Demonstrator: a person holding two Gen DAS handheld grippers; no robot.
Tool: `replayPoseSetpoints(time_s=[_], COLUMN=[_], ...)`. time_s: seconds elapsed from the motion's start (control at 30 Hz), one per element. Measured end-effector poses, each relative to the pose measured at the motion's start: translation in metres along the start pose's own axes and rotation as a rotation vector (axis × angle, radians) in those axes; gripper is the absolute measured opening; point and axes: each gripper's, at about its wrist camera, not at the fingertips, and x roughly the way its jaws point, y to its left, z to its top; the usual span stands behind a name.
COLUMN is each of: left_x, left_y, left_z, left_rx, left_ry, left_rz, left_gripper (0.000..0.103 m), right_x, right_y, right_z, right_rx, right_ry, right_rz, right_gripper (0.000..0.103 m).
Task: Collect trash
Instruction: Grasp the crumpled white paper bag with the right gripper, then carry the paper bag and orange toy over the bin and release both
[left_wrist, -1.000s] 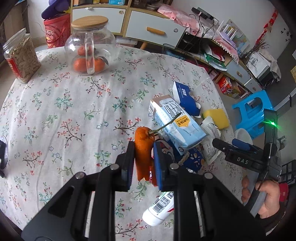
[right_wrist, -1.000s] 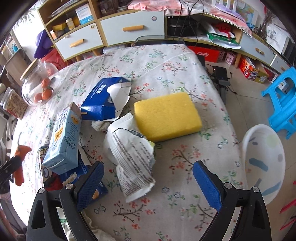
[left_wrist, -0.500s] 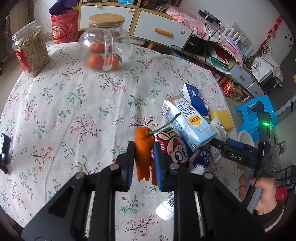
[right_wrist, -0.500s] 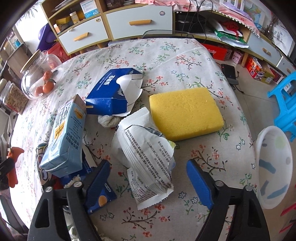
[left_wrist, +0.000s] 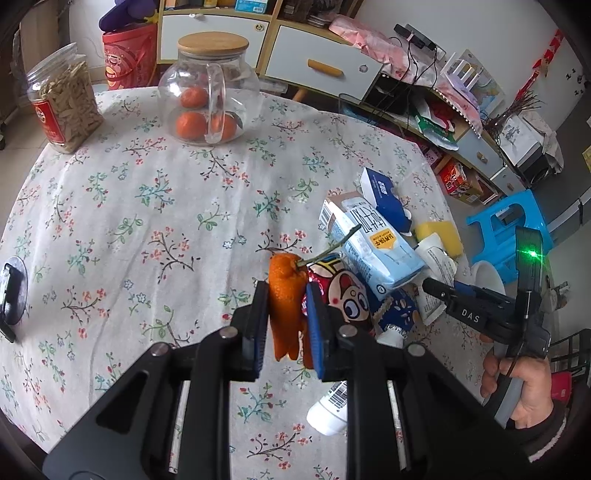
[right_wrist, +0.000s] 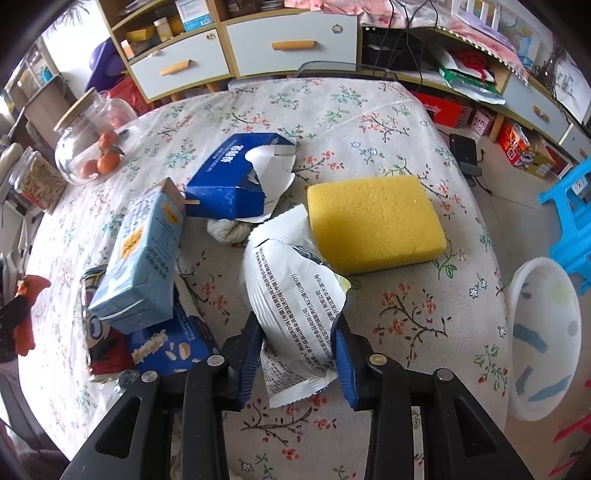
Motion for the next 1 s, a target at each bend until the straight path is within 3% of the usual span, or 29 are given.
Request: replayPoseSetpoints(time_s=[0.5,1.0], left_x=[0.007,0.037], left_y=[-0.038,-0.124], left_z=[-0.005,-0.016], left_rx=[0.058,0.169], left_ry=[0.001,0.041], left_rz=[-0.029,-0.101], left_gripper=[0.022,0.022], right_x=[-0.043,-0.08], right_y=[-0.047,-0.164], right_z=[-0.014,-0.049], right_rx=[0.056,0.246], right_ry=[-0.065,-0.097], right_rz=[0.017,-0.043], right_gripper=[0.036,0.036])
